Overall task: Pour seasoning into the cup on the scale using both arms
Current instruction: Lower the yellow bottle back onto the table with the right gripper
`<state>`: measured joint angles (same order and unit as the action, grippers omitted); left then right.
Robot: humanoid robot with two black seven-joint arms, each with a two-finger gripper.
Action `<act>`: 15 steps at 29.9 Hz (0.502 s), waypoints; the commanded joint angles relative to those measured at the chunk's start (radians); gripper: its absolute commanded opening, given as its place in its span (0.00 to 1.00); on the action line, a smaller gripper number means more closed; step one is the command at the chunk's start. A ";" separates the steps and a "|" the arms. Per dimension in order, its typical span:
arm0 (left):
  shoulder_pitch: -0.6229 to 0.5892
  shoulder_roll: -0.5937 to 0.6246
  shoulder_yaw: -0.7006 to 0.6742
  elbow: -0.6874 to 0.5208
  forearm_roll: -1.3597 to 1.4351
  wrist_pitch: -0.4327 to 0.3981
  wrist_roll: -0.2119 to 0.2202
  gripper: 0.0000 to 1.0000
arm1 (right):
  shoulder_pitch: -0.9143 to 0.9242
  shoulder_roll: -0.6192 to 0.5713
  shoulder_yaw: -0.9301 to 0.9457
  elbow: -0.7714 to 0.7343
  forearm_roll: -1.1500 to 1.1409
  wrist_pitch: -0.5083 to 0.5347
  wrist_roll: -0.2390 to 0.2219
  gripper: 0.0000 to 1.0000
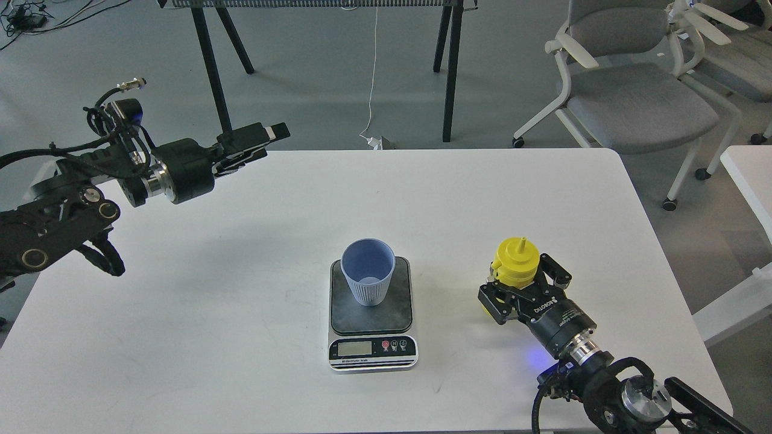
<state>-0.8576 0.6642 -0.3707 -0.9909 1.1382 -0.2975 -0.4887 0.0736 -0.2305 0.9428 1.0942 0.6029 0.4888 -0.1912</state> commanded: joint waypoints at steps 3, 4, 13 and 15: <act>0.000 -0.003 0.001 0.000 0.002 0.000 0.000 0.97 | 0.000 -0.003 0.002 -0.002 -0.002 0.000 0.001 0.30; 0.000 -0.003 0.001 0.000 0.002 0.000 0.000 0.97 | 0.000 -0.003 0.002 -0.001 -0.002 0.000 0.001 0.34; 0.000 -0.008 0.003 0.001 0.003 0.000 0.000 0.97 | -0.008 -0.007 0.002 0.013 -0.002 0.000 0.001 1.00; 0.002 -0.008 0.003 0.001 0.003 0.000 0.000 0.97 | -0.015 -0.012 0.002 0.016 -0.002 0.000 0.001 1.00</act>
<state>-0.8575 0.6568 -0.3684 -0.9908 1.1412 -0.2975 -0.4887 0.0666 -0.2361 0.9453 1.1050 0.6013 0.4888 -0.1903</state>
